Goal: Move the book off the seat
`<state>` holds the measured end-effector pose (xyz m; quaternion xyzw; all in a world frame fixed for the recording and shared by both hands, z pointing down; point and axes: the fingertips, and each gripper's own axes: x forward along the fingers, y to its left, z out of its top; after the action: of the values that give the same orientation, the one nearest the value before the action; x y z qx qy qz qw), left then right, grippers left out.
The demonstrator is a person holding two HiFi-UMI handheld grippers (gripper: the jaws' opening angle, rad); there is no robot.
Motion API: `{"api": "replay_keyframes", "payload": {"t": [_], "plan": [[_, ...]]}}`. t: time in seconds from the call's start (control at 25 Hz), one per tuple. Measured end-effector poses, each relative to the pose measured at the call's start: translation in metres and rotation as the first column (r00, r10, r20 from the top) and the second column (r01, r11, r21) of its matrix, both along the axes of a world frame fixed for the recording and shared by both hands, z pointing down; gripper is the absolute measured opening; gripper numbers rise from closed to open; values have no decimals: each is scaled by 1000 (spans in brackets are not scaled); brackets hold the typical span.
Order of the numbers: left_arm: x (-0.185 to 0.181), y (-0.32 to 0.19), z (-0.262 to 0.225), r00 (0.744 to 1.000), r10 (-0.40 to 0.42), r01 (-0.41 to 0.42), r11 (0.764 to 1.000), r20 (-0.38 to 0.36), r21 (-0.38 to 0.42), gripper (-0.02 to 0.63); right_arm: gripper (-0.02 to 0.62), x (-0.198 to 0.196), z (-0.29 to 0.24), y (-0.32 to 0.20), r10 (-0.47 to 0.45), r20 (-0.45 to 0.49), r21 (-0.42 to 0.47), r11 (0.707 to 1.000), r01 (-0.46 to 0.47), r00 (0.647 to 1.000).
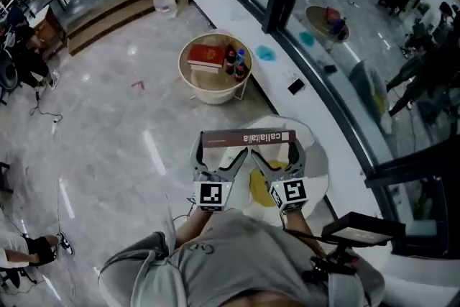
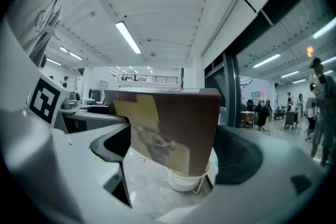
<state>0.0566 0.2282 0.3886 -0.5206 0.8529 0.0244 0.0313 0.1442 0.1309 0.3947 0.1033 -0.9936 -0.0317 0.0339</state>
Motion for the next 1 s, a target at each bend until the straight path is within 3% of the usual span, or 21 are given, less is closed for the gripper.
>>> {"api": "replay_keyframes", "payload": {"t": [0.28, 0.56, 1.0], "plan": [[-87, 67, 24, 994, 106, -107, 994, -40, -27, 548, 491, -89, -1, 66, 109, -10, 50, 993, -108, 994], [-146, 110, 40, 993, 106, -108, 993, -57, -39, 548, 491, -152, 11, 105, 82, -70, 60, 995, -78, 994], [-246, 149, 71, 986, -86, 88, 996, -140, 7, 546, 491, -266, 38, 134, -68, -133, 76, 994, 79, 989]]}}
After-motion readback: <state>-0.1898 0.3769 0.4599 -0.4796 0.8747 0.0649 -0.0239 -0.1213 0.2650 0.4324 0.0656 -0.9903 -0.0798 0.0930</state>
